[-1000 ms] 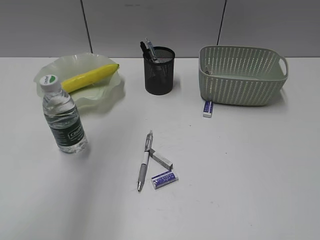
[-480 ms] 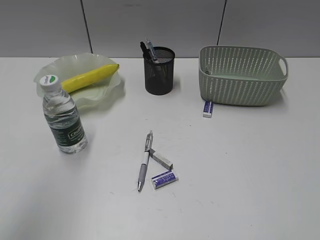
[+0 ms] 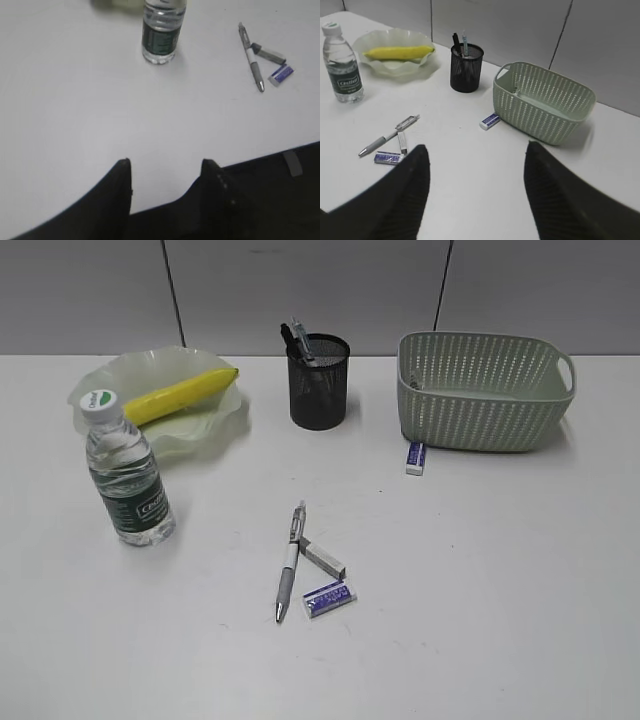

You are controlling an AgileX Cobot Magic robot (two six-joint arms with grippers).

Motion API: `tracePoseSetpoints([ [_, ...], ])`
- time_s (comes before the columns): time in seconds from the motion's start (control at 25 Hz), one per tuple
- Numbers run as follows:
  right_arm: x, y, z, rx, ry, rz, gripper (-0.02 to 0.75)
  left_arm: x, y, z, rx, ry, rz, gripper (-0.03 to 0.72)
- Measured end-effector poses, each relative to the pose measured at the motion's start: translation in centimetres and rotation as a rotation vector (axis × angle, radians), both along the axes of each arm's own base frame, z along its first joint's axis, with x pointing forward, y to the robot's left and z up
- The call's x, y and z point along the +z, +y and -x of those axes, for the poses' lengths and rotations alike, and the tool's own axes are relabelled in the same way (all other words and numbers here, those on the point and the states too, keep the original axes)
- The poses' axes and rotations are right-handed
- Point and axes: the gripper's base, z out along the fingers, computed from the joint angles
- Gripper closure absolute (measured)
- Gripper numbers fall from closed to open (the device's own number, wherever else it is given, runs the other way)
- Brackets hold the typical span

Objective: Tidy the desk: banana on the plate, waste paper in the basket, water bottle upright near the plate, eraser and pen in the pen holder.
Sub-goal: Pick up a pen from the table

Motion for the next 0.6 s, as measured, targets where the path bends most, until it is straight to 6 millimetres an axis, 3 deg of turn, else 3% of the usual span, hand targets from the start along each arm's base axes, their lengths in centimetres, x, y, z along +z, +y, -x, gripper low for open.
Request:
tracePoseSetpoints([
  [0.2,0.6,3.3,-4.7,0.068,0.083,0.110,0.261,0.1,1.0,1.8,-0.044,-0.215,0.044,0.376],
  [0.4,1.3,7.4,-11.3,0.088,0.234,0.212,0.261,-0.2,1.1,2.1,-0.055,-0.235,0.031,0.379],
  [0.6,2.1,12.0,-18.0,0.112,0.410,0.202,0.261,-0.2,1.1,2.1,-0.057,-0.238,0.027,0.382],
])
